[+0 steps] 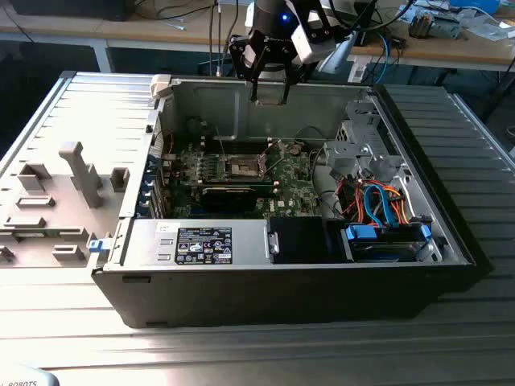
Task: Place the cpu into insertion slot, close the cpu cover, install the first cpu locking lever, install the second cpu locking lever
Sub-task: 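Place the cpu into insertion slot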
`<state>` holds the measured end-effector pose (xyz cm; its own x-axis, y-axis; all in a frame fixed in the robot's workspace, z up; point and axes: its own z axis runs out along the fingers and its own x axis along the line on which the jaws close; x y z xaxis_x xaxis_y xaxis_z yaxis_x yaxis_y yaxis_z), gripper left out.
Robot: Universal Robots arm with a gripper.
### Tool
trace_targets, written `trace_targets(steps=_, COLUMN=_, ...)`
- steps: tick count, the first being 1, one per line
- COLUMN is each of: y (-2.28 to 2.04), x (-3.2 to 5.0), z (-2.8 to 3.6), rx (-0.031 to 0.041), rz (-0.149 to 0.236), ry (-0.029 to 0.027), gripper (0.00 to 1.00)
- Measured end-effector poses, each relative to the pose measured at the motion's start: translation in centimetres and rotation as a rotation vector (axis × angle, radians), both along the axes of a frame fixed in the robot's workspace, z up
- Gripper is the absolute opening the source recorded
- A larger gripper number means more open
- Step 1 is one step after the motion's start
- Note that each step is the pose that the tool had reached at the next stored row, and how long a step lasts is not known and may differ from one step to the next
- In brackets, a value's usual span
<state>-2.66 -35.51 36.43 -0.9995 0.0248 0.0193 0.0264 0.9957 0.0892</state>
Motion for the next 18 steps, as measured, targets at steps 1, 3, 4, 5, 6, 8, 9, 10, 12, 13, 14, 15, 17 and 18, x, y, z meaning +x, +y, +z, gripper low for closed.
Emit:
trace_targets(steps=1, y=0.00, x=0.00, z=0.00, rx=0.0001, rz=0.000, ry=0.0000, gripper=0.55)
trace_targets(steps=3, y=0.00, x=0.00, z=0.00, rx=0.0001, rz=0.000, ry=0.0000, gripper=0.55)
trace_targets(steps=4, y=0.00, x=-0.01, z=0.00, rx=0.0001, rz=0.000, ry=0.0000, gripper=0.55)
trace_targets(steps=5, y=0.00, x=-0.02, z=0.00, rx=0.0001, rz=0.000, ry=0.0000, gripper=0.55)
trace_targets(steps=6, y=0.00, x=-0.03, z=0.00, rx=0.0000, rz=0.000, ry=0.0000, gripper=0.55)
trace_targets(steps=8, y=0.00, x=-0.09, z=0.00, rx=0.0001, rz=0.000, ry=0.0000, gripper=0.55)
trace_targets(steps=9, y=0.00, x=-0.09, z=0.00, rx=0.0001, rz=0.000, ry=0.0000, gripper=0.55)
trace_targets(steps=10, y=0.00, x=-0.11, z=0.00, rx=0.0000, rz=0.000, ry=0.0001, gripper=0.55)
trace_targets(steps=12, y=0.00, x=-0.14, z=-0.01, rx=-0.0001, rz=0.000, ry=0.0001, gripper=0.55)
trace_targets(steps=13, y=0.00, x=-0.26, z=-0.03, rx=0.0000, rz=0.000, ry=0.0000, gripper=0.55)
trace_targets(steps=14, y=0.00, x=-0.27, z=-0.04, rx=0.0000, rz=0.000, ry=0.0000, gripper=0.55)
trace_targets(steps=15, y=0.00, x=-0.28, z=-0.04, rx=0.0001, rz=0.000, ry=0.0000, gripper=0.55)
trace_targets(steps=17, y=0.00, x=-0.33, z=-0.04, rx=0.0001, rz=0.000, ry=0.0000, gripper=0.55)
trace_targets(steps=18, y=0.00, x=-0.35, z=-0.05, rx=0.0002, rz=0.000, ry=-0.0001, gripper=0.55)
